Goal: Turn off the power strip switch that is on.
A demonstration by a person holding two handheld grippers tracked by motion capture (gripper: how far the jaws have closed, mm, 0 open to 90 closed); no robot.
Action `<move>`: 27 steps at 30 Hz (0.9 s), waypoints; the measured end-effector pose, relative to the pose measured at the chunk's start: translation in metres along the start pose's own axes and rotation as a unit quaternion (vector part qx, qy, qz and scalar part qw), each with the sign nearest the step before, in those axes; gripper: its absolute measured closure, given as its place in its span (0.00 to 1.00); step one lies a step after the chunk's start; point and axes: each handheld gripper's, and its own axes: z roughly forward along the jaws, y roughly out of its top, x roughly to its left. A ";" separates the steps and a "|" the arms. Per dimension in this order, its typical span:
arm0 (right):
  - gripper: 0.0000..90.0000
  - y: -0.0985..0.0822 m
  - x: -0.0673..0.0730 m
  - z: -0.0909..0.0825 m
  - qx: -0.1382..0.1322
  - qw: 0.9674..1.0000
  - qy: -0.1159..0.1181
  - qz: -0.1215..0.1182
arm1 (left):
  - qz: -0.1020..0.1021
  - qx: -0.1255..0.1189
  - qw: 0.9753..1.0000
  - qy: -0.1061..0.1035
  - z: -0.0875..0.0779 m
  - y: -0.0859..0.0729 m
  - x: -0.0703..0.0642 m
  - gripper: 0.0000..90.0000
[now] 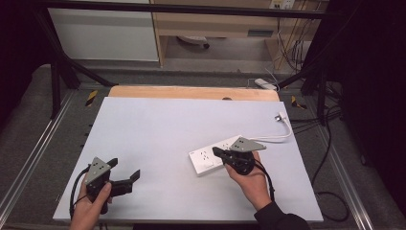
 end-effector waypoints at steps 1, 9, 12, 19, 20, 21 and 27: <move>1.00 0.001 -0.001 -0.001 -0.002 1.000 -0.002 0.002 | 0.000 0.001 1.000 0.000 0.000 0.000 0.000 0.06; 1.00 0.003 -0.006 -0.008 -0.011 1.000 -0.011 0.008 | 0.001 0.000 1.000 -0.002 0.000 0.000 0.000 0.06; 1.00 0.005 -0.008 -0.012 -0.016 1.000 -0.014 0.011 | 0.000 0.000 1.000 -0.002 0.000 0.000 -0.001 0.06; 0.99 0.009 -0.013 -0.021 -0.028 0.999 -0.021 0.016 | -0.001 0.001 1.000 -0.002 0.000 0.000 0.000 0.06; 0.95 0.009 -0.014 -0.022 -0.029 0.999 -0.023 0.018 | 0.001 0.002 1.000 -0.003 0.000 0.000 0.000 0.06; 0.91 0.010 -0.014 -0.023 -0.033 0.999 -0.024 0.020 | 0.001 0.002 1.000 -0.004 0.000 0.000 -0.001 0.06; 0.75 0.015 -0.015 -0.029 -0.042 0.998 -0.039 0.018 | 0.003 0.004 1.000 -0.005 0.001 0.000 -0.001 0.06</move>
